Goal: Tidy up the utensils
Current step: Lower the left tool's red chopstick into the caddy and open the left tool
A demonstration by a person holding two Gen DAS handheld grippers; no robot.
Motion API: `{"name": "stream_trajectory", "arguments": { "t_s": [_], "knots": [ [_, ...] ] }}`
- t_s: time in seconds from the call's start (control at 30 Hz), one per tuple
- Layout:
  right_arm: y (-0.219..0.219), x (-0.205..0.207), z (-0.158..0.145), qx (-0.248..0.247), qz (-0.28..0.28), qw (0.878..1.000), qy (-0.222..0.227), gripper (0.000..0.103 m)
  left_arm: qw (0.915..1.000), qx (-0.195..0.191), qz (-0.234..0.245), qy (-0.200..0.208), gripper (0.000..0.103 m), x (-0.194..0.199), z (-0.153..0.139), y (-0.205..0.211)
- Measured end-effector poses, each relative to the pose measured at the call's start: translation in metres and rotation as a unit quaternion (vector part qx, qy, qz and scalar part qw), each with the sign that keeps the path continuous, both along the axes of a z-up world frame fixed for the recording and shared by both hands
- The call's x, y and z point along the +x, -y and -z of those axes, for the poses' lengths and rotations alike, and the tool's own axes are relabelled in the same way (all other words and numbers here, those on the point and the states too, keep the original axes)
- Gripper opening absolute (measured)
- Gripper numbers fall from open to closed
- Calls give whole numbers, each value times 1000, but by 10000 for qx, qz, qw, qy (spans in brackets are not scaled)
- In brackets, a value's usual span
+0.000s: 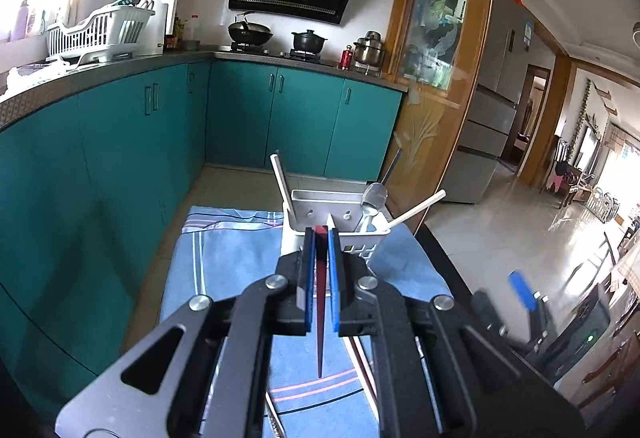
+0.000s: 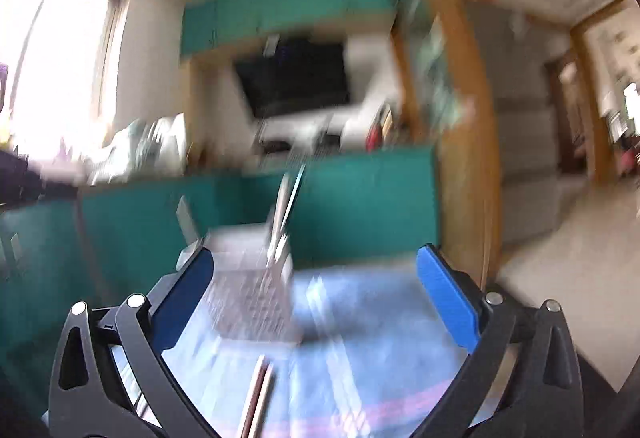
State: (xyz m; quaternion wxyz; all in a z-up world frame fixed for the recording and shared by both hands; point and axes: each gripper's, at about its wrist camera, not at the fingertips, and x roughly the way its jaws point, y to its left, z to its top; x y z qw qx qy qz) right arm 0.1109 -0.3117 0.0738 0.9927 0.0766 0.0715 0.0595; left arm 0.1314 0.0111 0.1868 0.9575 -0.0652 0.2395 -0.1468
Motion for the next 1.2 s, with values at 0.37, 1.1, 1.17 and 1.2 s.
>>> {"name": "stream_trajectory", "arguments": {
  "t_s": [0.37,1.1,1.17,1.2],
  "knots": [
    [20,22,18,-148,20,9974,-707,99,9987,49,-140,490,6,32,-96,21],
    [31,38,24,0,-79,9964,-839,99,9955,427,-700,-470,8,193,-22,50],
    [28,37,23,-35,-96,9966,-812,99,9949,536,-642,-564,32,188,-13,50],
    [28,36,22,-45,-107,9967,-806,99,9950,567,-620,-548,46,182,-11,49]
  ]
}}
